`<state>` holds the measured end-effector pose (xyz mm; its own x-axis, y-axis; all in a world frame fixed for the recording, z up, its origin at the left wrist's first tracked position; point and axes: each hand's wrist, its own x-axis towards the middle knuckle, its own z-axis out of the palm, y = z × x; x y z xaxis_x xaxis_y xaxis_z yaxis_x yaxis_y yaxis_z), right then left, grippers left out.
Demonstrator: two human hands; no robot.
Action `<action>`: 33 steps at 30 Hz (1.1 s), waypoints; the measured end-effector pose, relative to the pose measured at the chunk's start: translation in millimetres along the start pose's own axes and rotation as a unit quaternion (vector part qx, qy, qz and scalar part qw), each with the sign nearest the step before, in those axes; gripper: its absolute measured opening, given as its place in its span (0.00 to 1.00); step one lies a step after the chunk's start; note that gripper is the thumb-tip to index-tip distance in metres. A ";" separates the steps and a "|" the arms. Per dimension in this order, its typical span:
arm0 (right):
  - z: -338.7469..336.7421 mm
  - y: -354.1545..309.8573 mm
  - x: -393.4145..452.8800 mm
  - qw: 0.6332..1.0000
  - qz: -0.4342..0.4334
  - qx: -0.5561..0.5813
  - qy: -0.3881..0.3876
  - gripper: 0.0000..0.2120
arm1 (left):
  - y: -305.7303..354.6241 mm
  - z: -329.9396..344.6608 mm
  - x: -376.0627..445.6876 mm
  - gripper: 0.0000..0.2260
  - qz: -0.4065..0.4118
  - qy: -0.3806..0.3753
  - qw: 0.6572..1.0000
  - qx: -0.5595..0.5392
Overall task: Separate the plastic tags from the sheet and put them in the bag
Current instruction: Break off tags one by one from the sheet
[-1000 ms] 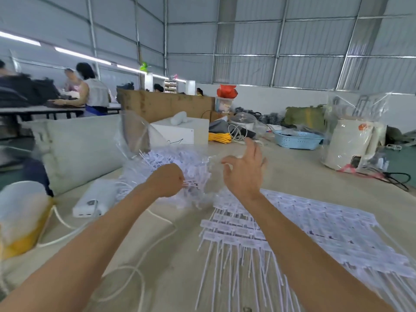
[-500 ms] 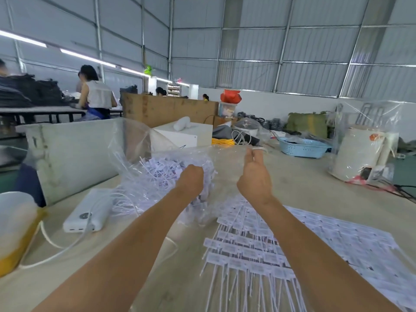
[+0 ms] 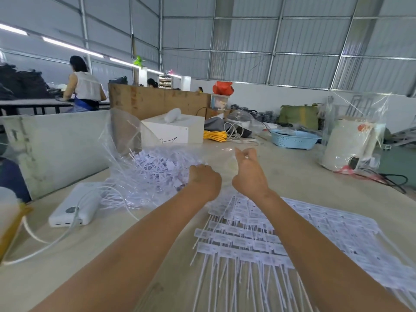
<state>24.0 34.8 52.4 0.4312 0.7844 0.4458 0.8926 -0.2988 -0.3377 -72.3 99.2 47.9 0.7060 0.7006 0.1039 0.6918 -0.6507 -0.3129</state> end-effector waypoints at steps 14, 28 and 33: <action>-50.5 107.5 -105.3 0.995 0.045 0.014 -0.087 0.15 | 50.2 5.4 -36.4 0.13 0.239 -0.060 0.927 -0.284; -50.7 138.3 -135.6 0.918 0.166 0.359 0.023 0.10 | 89.7 -26.4 -12.6 0.07 0.260 0.010 0.833 -0.488; -63.7 141.5 -130.8 0.801 0.219 0.557 0.005 0.21 | 122.6 -30.9 -7.8 0.07 0.238 0.061 0.820 -0.517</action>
<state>102.2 -144.7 -0.9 0.6768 0.7311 0.0861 -0.0149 0.1305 -0.9913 11.7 4.9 37.9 0.8998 0.3009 0.3160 0.0469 -0.7867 0.6156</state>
